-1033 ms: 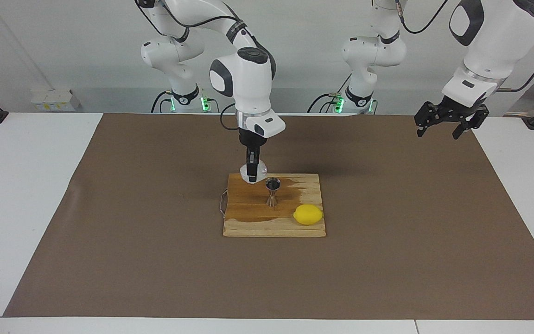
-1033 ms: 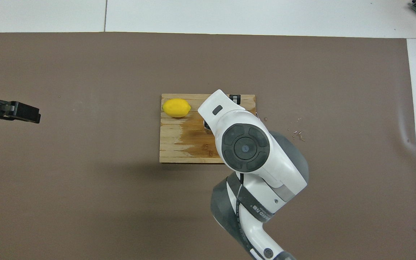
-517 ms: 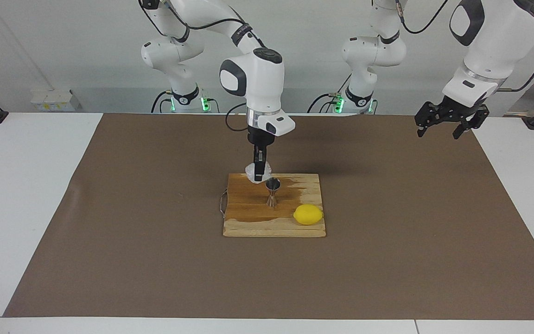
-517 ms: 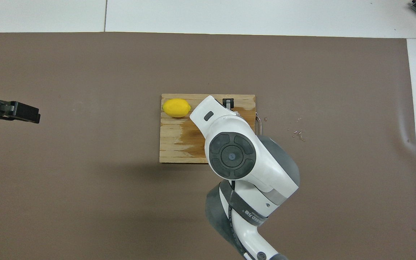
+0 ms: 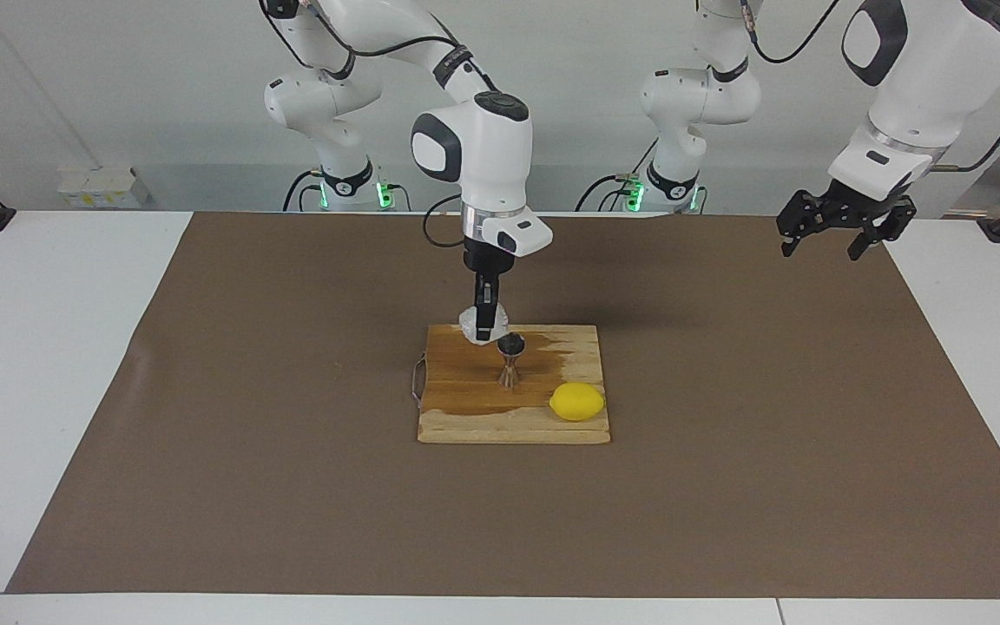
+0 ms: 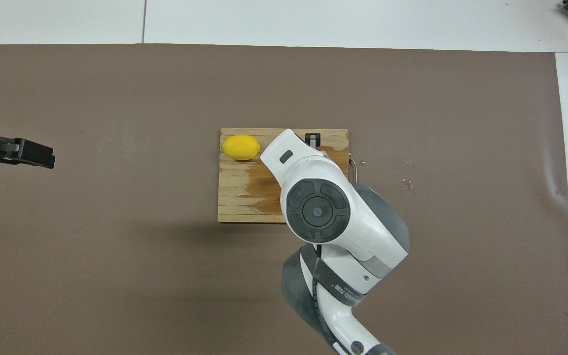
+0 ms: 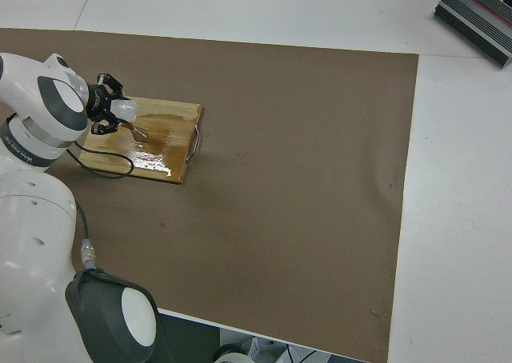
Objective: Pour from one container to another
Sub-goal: 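Tilt the white cup over the metal cup with the right gripper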
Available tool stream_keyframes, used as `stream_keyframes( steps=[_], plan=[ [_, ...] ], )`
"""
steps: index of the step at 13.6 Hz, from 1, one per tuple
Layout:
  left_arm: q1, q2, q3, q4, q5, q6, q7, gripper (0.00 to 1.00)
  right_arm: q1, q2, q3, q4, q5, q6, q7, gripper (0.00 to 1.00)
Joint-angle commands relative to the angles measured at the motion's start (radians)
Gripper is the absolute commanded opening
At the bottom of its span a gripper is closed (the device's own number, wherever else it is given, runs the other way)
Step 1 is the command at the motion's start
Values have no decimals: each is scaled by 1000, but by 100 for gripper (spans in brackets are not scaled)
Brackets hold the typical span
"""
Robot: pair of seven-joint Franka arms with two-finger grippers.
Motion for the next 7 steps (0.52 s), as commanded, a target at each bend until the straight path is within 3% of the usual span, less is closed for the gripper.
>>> stream_keyframes(
  steps=[1,4,7],
  plan=[
    [7,-26,-3,-28,4,-3,5,100,-16,21,7,12,-17,43,45,0],
    [7,-26,-3,-28,4,-3,5,100,-44,7,7,10,11,67,62,0],
    [5,-26,-3,-28,4,-2,5,100,-85,-37,5,0,180,62,-41,0]
  ],
)
